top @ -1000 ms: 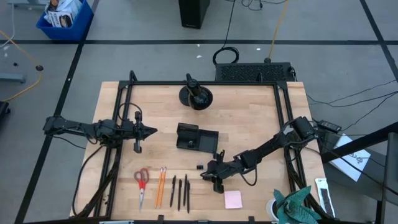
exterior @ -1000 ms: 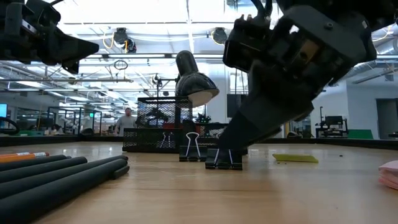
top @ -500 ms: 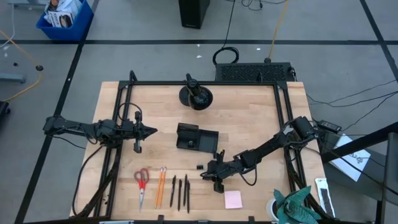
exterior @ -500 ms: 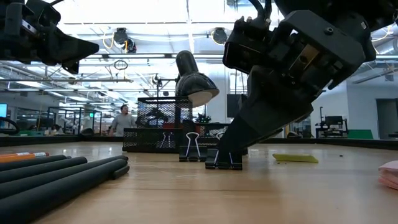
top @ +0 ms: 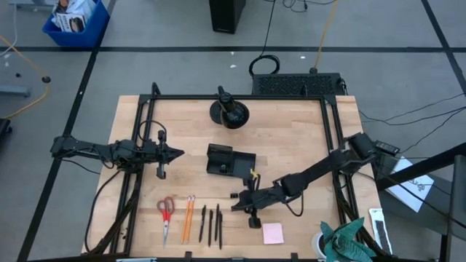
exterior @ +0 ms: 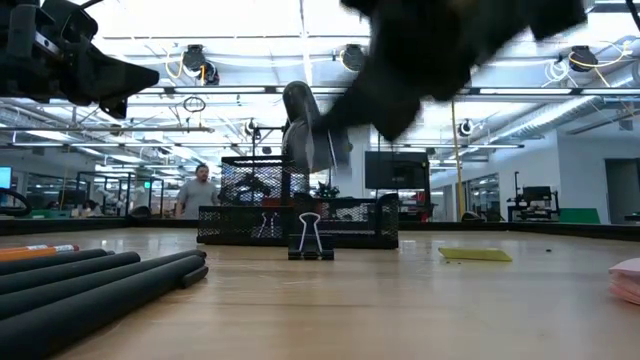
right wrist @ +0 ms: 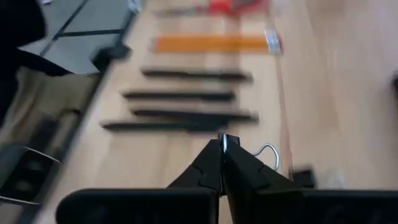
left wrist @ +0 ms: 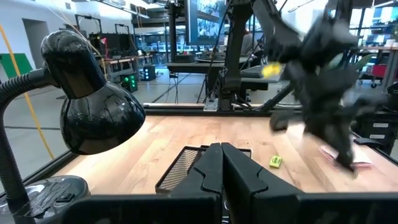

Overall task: Pick and place office supplies into organizer
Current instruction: Put the black binder clip into the black desk organizer

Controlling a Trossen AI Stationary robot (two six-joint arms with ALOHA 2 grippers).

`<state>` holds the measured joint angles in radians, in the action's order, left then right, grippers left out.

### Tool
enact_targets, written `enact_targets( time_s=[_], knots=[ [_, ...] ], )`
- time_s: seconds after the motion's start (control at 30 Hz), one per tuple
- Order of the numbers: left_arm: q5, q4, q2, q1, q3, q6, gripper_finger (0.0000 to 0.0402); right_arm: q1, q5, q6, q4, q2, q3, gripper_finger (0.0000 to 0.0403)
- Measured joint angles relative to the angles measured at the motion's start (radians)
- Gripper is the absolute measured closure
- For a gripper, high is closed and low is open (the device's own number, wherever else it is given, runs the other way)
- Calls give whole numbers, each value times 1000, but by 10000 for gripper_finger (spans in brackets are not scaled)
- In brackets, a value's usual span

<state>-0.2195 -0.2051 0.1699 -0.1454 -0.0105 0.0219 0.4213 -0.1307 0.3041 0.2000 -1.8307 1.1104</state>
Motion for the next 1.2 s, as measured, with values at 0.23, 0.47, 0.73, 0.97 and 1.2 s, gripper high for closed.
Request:
enact_targets(
  time_s=[0.23, 0.47, 0.73, 0.97, 1.2],
  knots=[
    [0, 0, 0, 0, 0, 3, 396, -19, -56, -223, -105, 42, 160, 402],
    [-21, -6, 0, 0, 0, 30, 396, -91, -188, -408, -36, -6, 215, 402],
    [-44, -7, 0, 0, 0, 115, 396, -191, -236, -513, 100, -140, 216, 402],
    [-53, -8, 0, 0, 0, 112, 396, -246, -240, -472, 117, -198, 215, 403],
    [-53, -8, 0, 0, 0, 115, 396, -287, -235, -366, 55, -235, 214, 403]
  ],
)
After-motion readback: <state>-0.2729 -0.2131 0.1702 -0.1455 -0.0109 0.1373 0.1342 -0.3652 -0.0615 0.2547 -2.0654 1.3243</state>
